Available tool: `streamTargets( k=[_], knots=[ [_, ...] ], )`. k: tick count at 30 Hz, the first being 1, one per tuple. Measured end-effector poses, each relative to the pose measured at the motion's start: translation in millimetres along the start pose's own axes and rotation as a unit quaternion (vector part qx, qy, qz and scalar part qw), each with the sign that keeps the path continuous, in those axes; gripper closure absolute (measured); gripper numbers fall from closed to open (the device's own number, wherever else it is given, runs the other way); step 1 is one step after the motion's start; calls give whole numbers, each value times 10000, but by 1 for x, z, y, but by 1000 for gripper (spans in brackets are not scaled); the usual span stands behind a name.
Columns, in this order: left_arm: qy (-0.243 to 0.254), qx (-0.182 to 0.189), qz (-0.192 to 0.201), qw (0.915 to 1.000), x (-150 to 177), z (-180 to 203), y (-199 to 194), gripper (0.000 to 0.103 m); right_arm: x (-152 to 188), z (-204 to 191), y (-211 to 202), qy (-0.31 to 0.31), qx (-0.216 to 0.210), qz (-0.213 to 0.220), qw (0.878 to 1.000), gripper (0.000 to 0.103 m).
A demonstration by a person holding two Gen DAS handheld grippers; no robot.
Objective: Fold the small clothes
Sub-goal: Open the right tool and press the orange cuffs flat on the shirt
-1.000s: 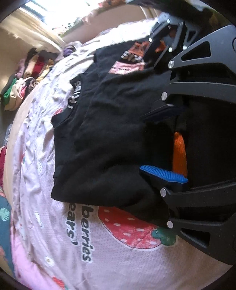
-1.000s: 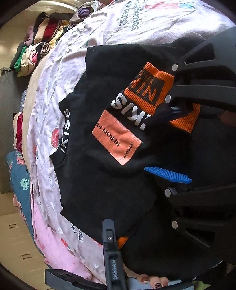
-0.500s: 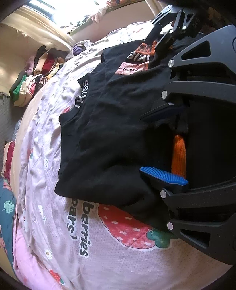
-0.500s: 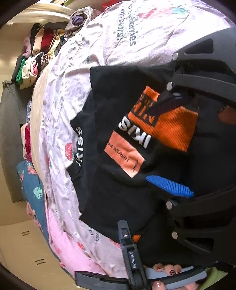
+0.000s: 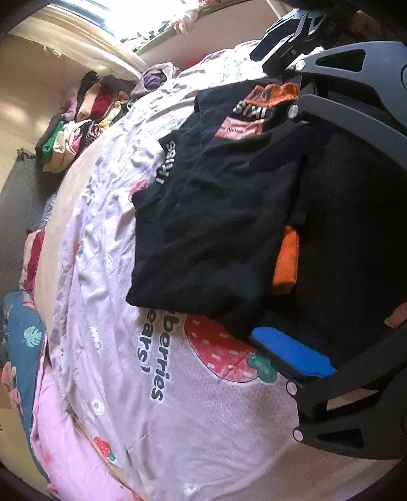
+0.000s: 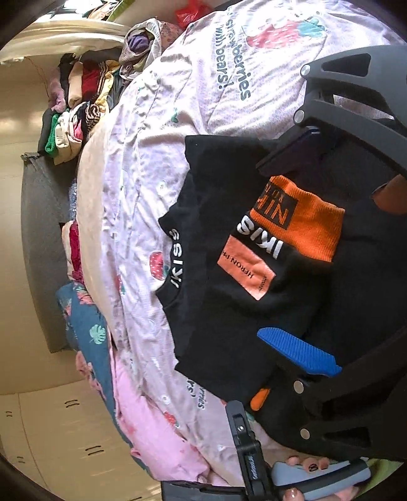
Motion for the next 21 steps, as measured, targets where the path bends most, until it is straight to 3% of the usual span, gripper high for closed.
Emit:
streamTargets(
  k=[11,21],
  knots=[
    [261,59,318,9991,-2,24,-37,10,-12,4,-32,164,-97,370,9991,6],
    [577,147,372,9975,12,39,-66,10,-22,4,-74,259,-102,808,9963,5]
  ],
)
Point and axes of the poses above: each gripper's, at about its wrist camera, not at the fingertips, and y roughly the way its jaws point, z to its right, x to its underside, the point moved 5 cm from there along y, roughly the way its jaws point, and after that the axes turned 14 degrees about x, right-handed, at the moved point
